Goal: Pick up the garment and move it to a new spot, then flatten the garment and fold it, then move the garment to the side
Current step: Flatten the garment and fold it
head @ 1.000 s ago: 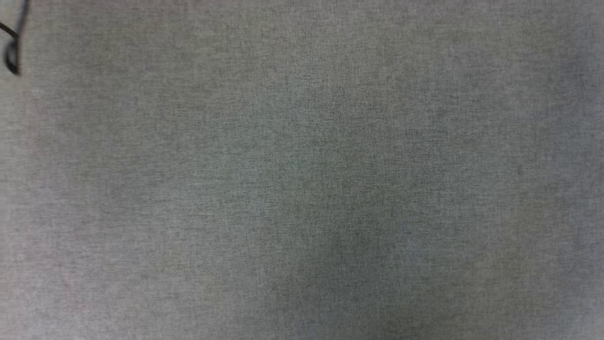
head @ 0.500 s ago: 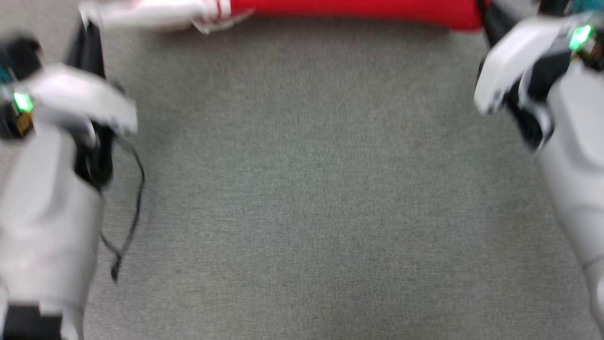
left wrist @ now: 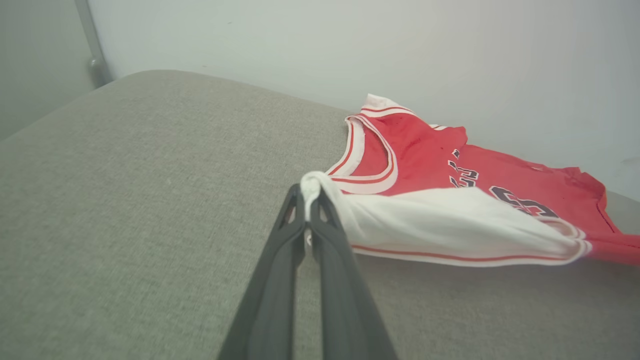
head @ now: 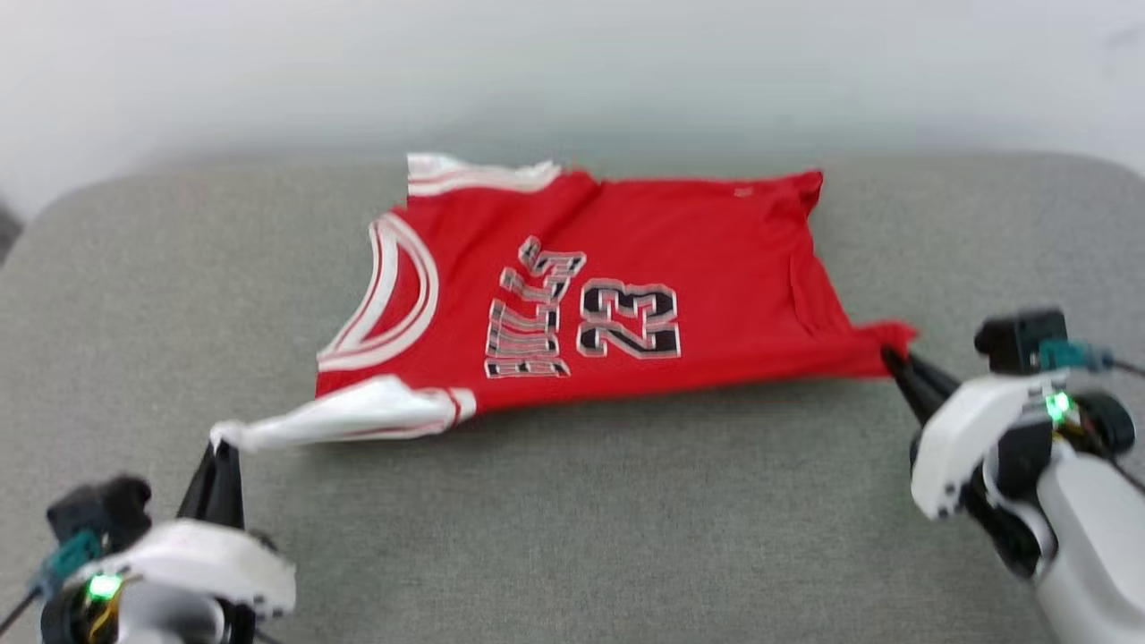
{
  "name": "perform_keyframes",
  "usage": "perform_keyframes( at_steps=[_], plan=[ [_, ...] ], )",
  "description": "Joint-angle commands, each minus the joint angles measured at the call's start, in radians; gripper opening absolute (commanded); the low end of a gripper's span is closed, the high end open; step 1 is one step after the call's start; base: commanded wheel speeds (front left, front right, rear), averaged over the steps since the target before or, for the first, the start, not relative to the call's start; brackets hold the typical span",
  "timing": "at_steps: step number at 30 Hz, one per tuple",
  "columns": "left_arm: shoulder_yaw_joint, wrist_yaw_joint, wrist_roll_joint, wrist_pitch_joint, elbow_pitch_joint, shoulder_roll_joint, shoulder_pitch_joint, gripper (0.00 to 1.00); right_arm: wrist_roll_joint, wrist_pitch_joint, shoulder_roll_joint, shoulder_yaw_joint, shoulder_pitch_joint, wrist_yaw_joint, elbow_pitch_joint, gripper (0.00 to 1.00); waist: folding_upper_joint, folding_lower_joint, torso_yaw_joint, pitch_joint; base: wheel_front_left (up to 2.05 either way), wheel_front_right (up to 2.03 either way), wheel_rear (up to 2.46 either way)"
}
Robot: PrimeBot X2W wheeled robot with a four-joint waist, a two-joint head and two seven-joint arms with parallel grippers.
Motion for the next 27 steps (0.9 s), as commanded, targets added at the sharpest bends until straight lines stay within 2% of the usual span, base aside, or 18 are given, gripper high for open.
perform_keyframes(
  at_steps=[1,7,10,12,16,20,21,27],
  plan=[
    [0.016,0.042,0.0,0.024,-0.069,0.02,0.063,0.0,-0.008,0.026,-0.015,-0.031,0.065,-0.002,-0.043,0.0,0.0,0.0003,-0.005,-0.055,0.0,0.0,0.0],
    [0.045,0.181,-0.003,0.129,-0.364,0.046,0.307,0.0,-0.059,0.185,0.016,-0.152,0.297,-0.002,-0.274,0.0,0.0,0.0003,-0.029,-0.095,0.0,0.0,0.0],
    [0.06,0.231,0.003,0.169,-0.472,0.063,0.386,0.0,-0.089,0.266,0.034,-0.21,0.385,-0.002,-0.386,0.0,0.0,0.0003,-0.033,-0.101,0.0,0.0,0.0],
    [0.06,0.247,0.006,0.195,-0.523,0.076,0.402,0.0,-0.105,0.315,0.05,-0.242,0.423,-0.002,-0.444,0.0,0.0,0.0003,-0.032,-0.099,0.0,0.0,0.0],
    [0.028,0.227,0.006,0.239,-0.538,0.095,0.343,0.0,-0.121,0.411,0.082,-0.28,0.452,-0.002,-0.505,0.0,0.0,0.0003,-0.023,-0.083,0.0,0.0,0.0],
    [-0.015,0.178,-0.006,0.261,-0.471,0.087,0.233,0.0,-0.129,0.495,0.104,-0.287,0.41,-0.001,-0.496,0.0,0.0,0.0003,-0.023,-0.044,0.0,0.0,0.0],
    [-0.015,0.178,-0.006,0.261,-0.471,0.087,0.233,0.0,-0.129,0.495,0.104,-0.287,0.41,-0.001,-0.496,0.0,0.0,0.0003,-0.023,-0.044,0.0,0.0,0.0],
    [-0.053,0.087,-0.031,0.231,-0.288,0.053,0.074,0.0,-0.127,0.514,0.112,-0.255,0.31,-0.001,-0.425,0.0,0.0,0.0003,-0.023,0.031,0.0,0.0,0.0]
  ],
)
